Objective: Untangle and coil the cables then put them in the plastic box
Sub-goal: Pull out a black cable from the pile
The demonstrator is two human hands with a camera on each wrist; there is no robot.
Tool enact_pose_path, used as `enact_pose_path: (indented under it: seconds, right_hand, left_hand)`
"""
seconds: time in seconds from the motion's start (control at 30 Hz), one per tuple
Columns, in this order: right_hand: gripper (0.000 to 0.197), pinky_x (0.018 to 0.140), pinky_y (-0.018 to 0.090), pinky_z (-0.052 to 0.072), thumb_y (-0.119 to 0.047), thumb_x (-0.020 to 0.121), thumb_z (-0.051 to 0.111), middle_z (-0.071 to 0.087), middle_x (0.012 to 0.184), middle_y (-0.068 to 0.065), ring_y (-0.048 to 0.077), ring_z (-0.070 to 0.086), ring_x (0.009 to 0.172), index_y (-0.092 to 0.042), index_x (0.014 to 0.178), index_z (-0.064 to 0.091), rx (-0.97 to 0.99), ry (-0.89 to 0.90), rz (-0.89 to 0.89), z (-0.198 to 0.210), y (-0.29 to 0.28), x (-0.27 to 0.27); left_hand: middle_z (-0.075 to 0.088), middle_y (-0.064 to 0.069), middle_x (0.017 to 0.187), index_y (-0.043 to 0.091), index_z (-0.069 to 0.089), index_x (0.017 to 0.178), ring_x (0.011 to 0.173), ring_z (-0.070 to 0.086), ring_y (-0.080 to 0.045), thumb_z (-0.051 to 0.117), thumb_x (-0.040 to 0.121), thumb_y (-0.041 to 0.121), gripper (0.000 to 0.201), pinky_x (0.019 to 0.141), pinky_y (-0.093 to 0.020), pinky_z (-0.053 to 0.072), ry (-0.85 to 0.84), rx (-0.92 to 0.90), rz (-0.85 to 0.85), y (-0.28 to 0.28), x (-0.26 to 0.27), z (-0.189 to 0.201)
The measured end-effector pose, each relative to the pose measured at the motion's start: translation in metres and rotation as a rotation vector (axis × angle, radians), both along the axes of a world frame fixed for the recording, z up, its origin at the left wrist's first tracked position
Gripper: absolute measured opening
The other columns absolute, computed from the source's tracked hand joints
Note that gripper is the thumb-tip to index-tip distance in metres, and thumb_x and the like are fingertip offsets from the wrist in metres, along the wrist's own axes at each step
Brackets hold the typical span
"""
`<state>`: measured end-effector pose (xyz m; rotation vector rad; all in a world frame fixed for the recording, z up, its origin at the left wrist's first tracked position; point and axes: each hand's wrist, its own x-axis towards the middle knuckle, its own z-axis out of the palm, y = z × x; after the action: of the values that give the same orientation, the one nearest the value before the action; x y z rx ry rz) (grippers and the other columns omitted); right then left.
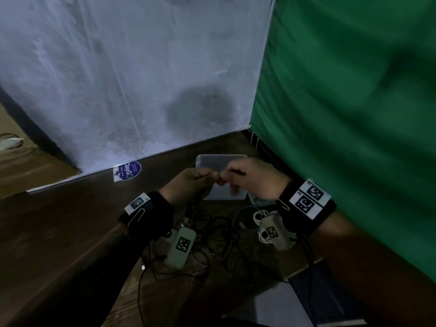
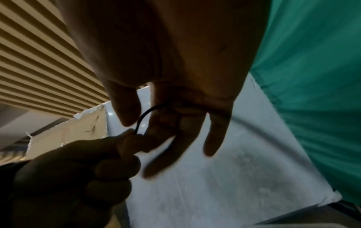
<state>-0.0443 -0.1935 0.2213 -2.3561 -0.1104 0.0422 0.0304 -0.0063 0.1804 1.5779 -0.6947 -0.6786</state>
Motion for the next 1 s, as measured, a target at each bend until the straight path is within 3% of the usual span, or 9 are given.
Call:
enact_pose_path:
  seconds: [0.1,0.33,0.47,0.57,0.63,0.73,0.8,0.9,1.0]
  right_hand:
    - [0.025,0.062,0.028,0.042,-0.032,0.097,0.057,0.058,0.070,-0.003,0.008,0.053,0.064,-0.018,0.076,0.062,-0.008,-0.113,-0.087,0.001,-0.007,0.004]
    - [0.027,0.061,0.029,0.039,-0.026,0.096,0.060,0.050,0.063,-0.005,0.006,0.046,0.060,-0.013,0.073,0.059,0.174,-0.311,-0.247,-0.016,-0.016,0.010]
    - [0.022,0.067,0.028,0.043,-0.021,0.098,0.056,0.061,0.073,-0.002,0.008,0.055,0.069,-0.017,0.078,0.063,0.287,-0.236,-0.266,-0.042,-0.011,0.010]
    - [0.023,0.071,0.027,0.044,-0.017,0.099,0.053,0.063,0.081,-0.010,0.003,0.057,0.074,-0.029,0.081,0.061,0.269,-0.117,-0.215,-0.061,0.002,0.002]
    - [0.016,0.077,0.028,0.047,-0.019,0.099,0.053,0.065,0.088,-0.010,0.005,0.059,0.081,-0.026,0.089,0.064,0.282,-0.070,-0.184,-0.069,0.013,-0.005]
    - [0.016,0.084,0.011,0.043,-0.010,0.098,0.055,0.064,0.096,-0.016,-0.011,0.059,0.090,-0.016,0.103,0.069,0.302,-0.078,-0.100,-0.070,0.028,-0.017]
    - [0.018,0.088,0.006,0.042,-0.008,0.097,0.056,0.065,0.102,-0.015,-0.018,0.057,0.094,-0.008,0.108,0.071,0.269,-0.131,-0.041,-0.066,0.031,-0.026]
    - [0.013,0.079,0.013,0.048,-0.018,0.096,0.061,0.070,0.093,-0.011,-0.006,0.063,0.084,-0.014,0.101,0.073,0.191,-0.112,-0.024,-0.045,0.029,-0.035]
    - [0.011,0.069,0.019,0.049,-0.020,0.095,0.062,0.070,0.080,-0.005,0.005,0.064,0.075,-0.016,0.090,0.071,0.237,-0.232,-0.099,-0.015,0.019,-0.039]
  left_hand:
    - [0.038,0.005,0.049,0.005,0.063,0.083,0.042,0.034,-0.007,0.049,0.097,0.027,0.030,0.042,-0.018,0.031,0.053,-0.011,0.050,0.001,0.003,-0.002]
    - [0.028,0.002,0.055,0.007,0.057,0.075,0.047,0.024,-0.010,0.055,0.088,0.034,0.030,0.046,-0.023,0.019,0.546,-0.095,-0.086,0.001,-0.004,0.002]
    - [0.036,-0.002,0.068,0.008,0.055,0.086,0.062,0.036,-0.016,0.045,0.079,0.014,0.013,0.061,-0.031,0.037,0.611,-0.335,-0.194,0.000,-0.009,0.021]
    - [0.045,-0.005,0.074,0.007,0.055,0.096,0.068,0.046,-0.016,0.035,0.092,0.006,0.020,0.073,-0.032,0.046,0.589,-0.458,-0.143,-0.008,-0.003,0.031]
    - [0.055,-0.009,0.080,0.005,0.054,0.098,0.073,0.055,-0.018,0.032,0.096,0.003,0.022,0.076,-0.031,0.052,0.548,-0.518,-0.056,-0.013,0.005,0.031]
    - [0.067,-0.015,0.097,0.004,0.056,0.094,0.092,0.066,-0.024,0.033,0.098,0.001,0.023,0.089,-0.036,0.054,0.530,-0.526,0.067,-0.018,0.009,0.022]
    - [0.066,-0.014,0.097,0.002,0.055,0.094,0.090,0.067,-0.021,0.034,0.098,0.000,0.022,0.084,-0.032,0.055,0.437,-0.491,0.117,-0.021,0.006,0.017]
    - [0.056,-0.014,0.089,-0.002,0.053,0.094,0.075,0.061,-0.015,0.036,0.097,-0.005,0.017,0.068,-0.023,0.050,0.192,-0.372,0.149,-0.025,0.001,0.010]
    - [0.059,-0.018,0.084,-0.011,0.058,0.097,0.073,0.058,-0.022,0.042,0.096,-0.001,0.019,0.067,-0.030,0.049,0.079,-0.149,0.109,-0.027,-0.010,0.009]
